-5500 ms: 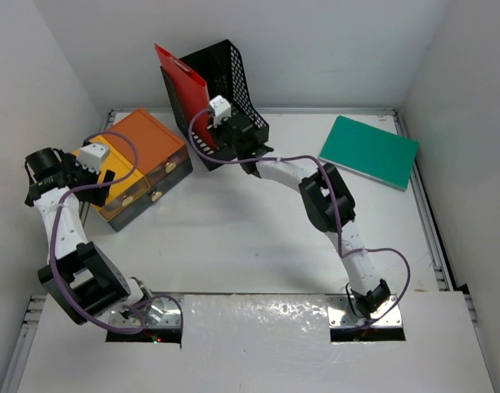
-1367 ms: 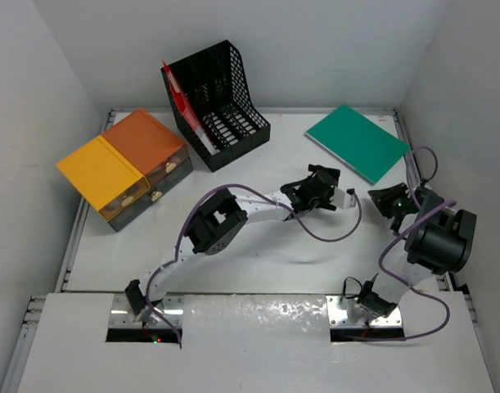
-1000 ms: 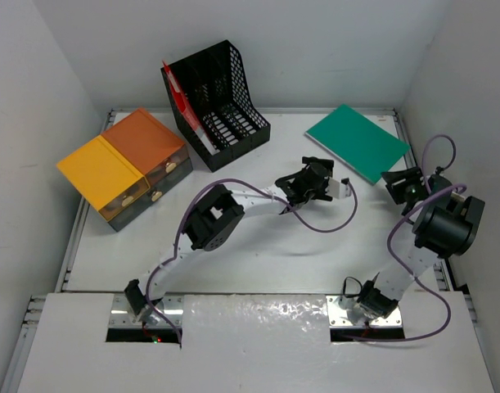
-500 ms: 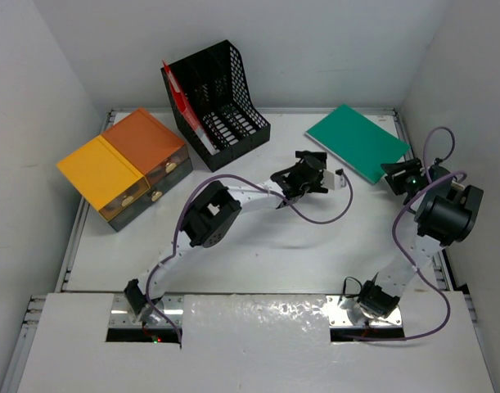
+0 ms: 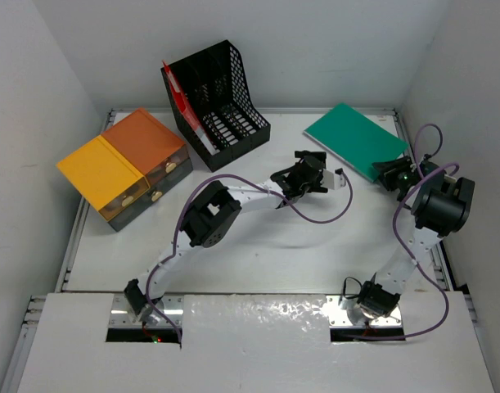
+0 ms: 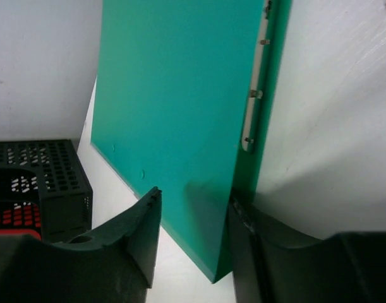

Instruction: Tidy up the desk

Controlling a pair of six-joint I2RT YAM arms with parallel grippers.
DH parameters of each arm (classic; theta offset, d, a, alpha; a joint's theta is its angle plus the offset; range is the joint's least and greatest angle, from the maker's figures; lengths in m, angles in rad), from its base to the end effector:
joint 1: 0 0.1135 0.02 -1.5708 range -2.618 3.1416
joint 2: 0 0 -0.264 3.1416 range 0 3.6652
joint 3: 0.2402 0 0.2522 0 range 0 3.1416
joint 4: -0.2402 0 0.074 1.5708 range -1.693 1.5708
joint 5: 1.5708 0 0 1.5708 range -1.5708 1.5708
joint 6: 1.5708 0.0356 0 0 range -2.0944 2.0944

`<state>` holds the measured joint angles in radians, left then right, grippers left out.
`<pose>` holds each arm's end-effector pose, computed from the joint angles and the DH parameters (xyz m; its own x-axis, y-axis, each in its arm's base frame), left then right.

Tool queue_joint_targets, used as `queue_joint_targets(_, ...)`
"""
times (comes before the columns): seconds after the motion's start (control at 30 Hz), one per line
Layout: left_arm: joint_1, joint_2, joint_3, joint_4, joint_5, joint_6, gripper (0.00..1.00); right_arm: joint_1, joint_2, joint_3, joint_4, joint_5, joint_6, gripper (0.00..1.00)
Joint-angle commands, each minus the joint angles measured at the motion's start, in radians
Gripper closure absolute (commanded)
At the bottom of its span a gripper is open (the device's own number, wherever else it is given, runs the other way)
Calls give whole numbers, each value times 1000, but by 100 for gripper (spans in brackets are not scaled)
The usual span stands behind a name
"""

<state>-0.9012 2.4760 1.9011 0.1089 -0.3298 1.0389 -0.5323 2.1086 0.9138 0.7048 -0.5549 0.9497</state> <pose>0.3579 -0.4335 0.1453 0.3431 0.8803 -0.3277 0.5255 0.1092 0.8437 0.3481 -0.1833 0.0853 -0.2109 0.9264 -0.3118 0.3477 0.3692 0.8618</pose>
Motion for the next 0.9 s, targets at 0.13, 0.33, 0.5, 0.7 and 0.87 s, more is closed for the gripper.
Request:
queue_joint_targets(0.13, 7, -60, 4, 29, 14, -23, 17, 6, 109, 46, 88, -36, 66, 90)
queue_joint_targets(0.33, 5, -55, 32, 31, 89, 51, 15, 8, 24, -15, 91, -85, 72, 100)
queue_joint_targets(0.5, -4, -2, 50, 133, 193, 173, 8, 15, -226, -143, -20, -96, 2, 100)
queue_joint_targets(0.7, -15, 49, 115, 150, 261, 207, 4, 17, -404, -237, -176, -89, -78, 100)
queue_joint_targets(0.87, -19, 77, 154, 92, 313, 201, 2, 22, -525, -277, -246, -102, -123, 100)
